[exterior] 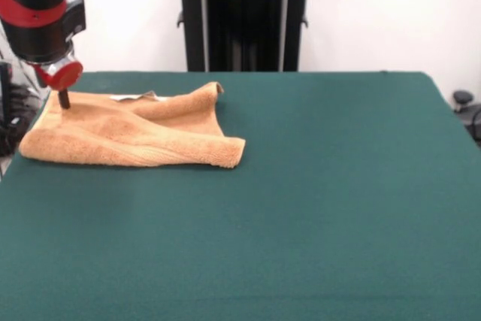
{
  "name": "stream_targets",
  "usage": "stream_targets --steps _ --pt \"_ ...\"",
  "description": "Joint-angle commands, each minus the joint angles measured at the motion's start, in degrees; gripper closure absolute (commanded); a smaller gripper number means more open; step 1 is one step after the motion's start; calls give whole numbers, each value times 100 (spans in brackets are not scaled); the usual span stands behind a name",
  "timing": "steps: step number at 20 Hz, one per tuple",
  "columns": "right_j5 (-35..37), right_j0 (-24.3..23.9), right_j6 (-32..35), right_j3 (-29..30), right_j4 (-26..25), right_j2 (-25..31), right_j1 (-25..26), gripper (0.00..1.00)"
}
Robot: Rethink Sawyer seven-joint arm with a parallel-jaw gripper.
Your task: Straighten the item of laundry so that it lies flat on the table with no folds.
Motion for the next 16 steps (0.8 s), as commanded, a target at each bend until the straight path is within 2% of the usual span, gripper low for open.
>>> stream_targets --steps 1,4,7,16 --pt "822 454 -568 -490 256 613 545 0" --pt "739 481 -535 -557 241 604 653 0" --pt "338 492 -423 -411 167 568 713 0" --pt "-165 693 -38 -142 50 424 755 0"
